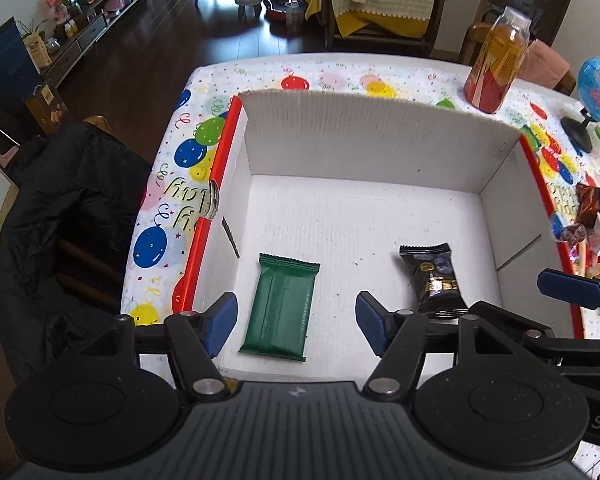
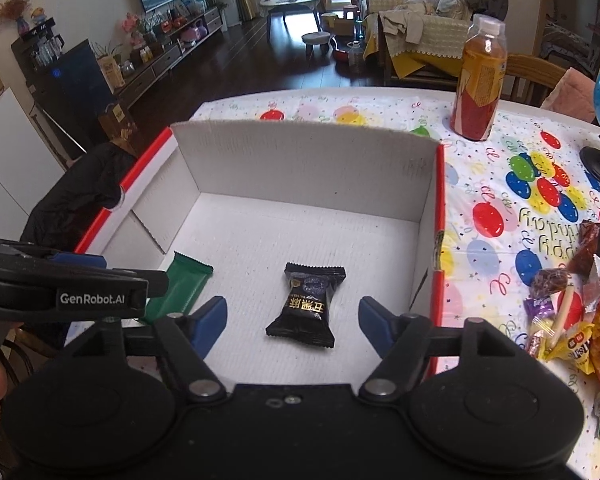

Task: Organize snacks
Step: 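Move both tools back to the snack pile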

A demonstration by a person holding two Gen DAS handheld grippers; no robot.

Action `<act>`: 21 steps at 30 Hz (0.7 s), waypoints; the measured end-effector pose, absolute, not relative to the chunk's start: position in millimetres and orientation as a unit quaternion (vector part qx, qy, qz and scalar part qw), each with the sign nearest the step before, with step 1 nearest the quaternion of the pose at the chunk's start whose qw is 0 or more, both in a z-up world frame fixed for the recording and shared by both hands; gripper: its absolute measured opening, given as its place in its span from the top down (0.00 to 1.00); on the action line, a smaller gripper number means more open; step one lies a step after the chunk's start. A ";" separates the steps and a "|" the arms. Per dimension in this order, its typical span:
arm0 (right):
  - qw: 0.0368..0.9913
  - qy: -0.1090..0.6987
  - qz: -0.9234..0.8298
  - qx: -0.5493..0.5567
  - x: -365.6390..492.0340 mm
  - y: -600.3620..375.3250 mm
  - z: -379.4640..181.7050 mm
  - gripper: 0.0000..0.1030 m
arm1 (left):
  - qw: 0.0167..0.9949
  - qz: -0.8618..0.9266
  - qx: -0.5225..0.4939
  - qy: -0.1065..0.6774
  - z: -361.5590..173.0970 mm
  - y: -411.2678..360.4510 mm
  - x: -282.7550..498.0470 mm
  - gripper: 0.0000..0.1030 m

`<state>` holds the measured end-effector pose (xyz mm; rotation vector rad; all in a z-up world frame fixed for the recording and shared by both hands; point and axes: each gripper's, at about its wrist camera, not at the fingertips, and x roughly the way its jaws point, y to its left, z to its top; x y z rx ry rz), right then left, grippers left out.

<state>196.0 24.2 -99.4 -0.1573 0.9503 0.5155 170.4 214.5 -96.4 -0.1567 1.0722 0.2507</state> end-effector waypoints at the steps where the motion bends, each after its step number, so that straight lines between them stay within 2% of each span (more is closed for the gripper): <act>1: 0.856 0.450 0.245 -0.071 195.1 22.1 -97.1 0.26 | 0.851 0.118 -0.075 0.507 -93.9 213.5 168.9 0.37; 5: 0.859 0.445 0.245 -0.062 191.8 14.7 -87.1 0.23 | 0.857 0.114 -0.074 0.497 -84.3 208.0 163.6 0.27; 10: 0.865 0.435 0.245 -0.055 184.1 2.8 -74.4 0.19 | 0.863 0.108 -0.081 0.487 -73.4 199.6 156.8 0.27; 21: 0.874 0.413 0.252 -0.036 167.7 -36.3 -42.1 0.16 | 0.883 0.073 -0.091 0.455 -42.3 165.7 141.5 0.18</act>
